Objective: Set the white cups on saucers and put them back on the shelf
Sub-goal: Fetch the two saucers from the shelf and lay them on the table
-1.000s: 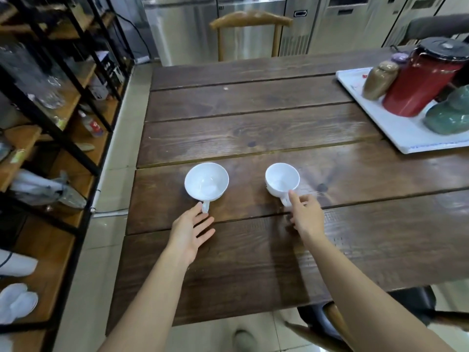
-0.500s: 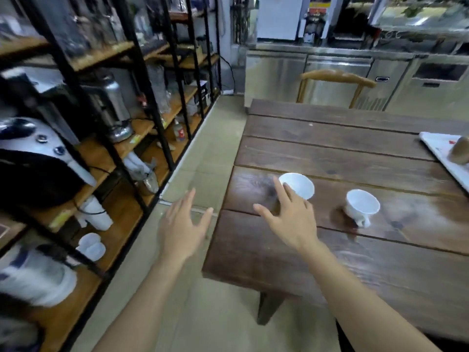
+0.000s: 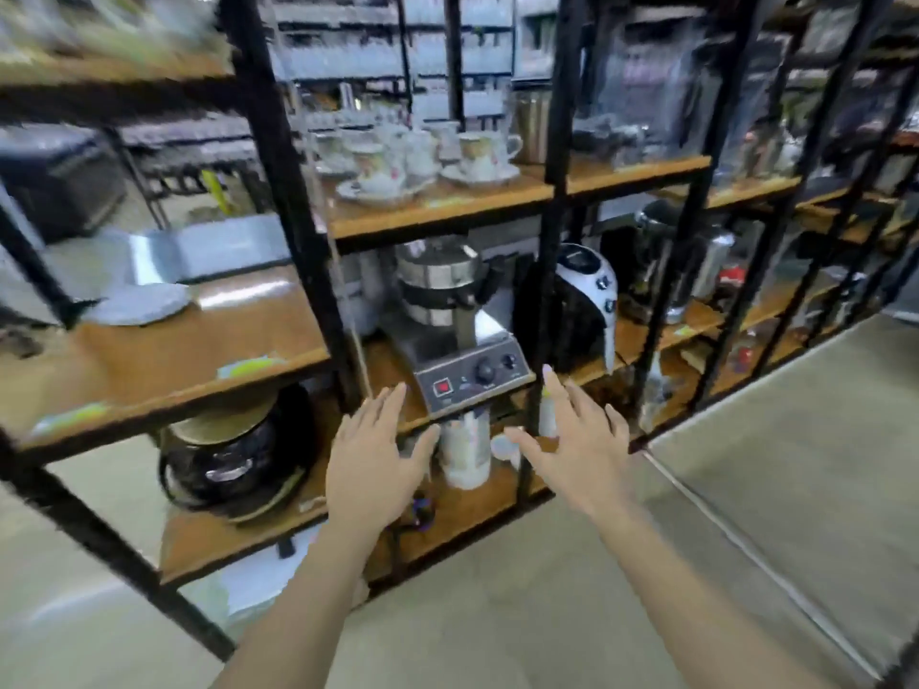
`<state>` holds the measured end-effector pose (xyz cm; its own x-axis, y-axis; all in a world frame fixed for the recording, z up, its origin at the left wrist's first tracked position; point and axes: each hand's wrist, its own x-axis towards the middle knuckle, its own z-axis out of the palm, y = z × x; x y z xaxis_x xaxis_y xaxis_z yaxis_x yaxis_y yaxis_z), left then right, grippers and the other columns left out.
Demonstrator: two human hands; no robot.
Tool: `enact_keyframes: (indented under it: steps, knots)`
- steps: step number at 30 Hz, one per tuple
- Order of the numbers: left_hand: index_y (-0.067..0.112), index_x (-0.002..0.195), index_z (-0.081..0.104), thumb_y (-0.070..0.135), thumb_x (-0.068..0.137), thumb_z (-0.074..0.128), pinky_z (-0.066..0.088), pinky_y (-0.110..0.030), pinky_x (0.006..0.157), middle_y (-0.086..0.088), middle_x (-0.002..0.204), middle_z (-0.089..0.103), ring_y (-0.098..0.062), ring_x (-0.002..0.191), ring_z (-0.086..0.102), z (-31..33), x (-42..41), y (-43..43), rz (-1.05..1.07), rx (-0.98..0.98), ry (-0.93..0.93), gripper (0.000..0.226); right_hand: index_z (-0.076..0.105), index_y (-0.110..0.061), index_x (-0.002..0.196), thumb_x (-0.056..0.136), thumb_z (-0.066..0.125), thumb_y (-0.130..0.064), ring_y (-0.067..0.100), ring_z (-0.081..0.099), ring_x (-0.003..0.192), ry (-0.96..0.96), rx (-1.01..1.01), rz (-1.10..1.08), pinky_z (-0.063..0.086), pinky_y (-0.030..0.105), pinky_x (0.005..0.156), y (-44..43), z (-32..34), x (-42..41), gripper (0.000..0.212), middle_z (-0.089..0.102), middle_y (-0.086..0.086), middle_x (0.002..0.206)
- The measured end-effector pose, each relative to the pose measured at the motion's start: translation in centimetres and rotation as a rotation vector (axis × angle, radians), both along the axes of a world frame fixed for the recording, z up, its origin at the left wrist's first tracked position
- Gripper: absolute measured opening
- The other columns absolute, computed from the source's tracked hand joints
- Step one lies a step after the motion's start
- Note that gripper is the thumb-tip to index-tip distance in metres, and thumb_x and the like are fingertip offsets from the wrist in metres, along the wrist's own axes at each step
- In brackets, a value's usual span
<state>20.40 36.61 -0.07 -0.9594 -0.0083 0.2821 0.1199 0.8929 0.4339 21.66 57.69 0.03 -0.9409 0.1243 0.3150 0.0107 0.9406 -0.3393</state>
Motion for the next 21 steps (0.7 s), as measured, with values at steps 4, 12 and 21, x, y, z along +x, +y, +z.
enact_keyframes:
  steps: [4,12,21]
  knots:
    - [0.029,0.148,0.023,0.068,0.084,0.030,0.018,-0.036,0.118,0.002,0.155,0.031,-0.018,0.144,0.024,1.3,0.5,-8.8,0.168,0.026,0.019,0.075,0.004,-0.035,0.149,0.071,0.012,-0.080,0.018,0.028,0.143,0.008,0.014,0.259,0.018,0.041,0.115,-9.2,1.5,-3.7,0.090,0.031,0.003,0.154]
    - [0.028,0.147,0.027,0.063,0.086,0.040,0.022,-0.037,0.117,0.002,0.154,0.033,-0.017,0.143,0.025,1.7,-2.0,-19.6,0.413,0.062,0.061,0.072,-0.005,-0.038,0.147,0.082,0.037,-0.070,0.015,0.020,0.145,0.025,-0.171,0.620,0.011,0.038,0.118,-24.0,3.1,-9.4,0.084,0.018,-0.003,0.159]
    - [0.031,0.146,0.026,0.066,0.086,0.035,0.031,-0.046,0.111,0.002,0.155,0.029,-0.023,0.138,0.035,1.7,-11.3,-29.1,0.553,0.062,0.011,0.070,-0.006,-0.038,0.147,0.081,0.038,-0.070,0.016,0.020,0.145,0.008,-0.196,0.701,0.011,0.039,0.117,-34.8,2.8,-21.3,0.086,0.020,-0.002,0.158]
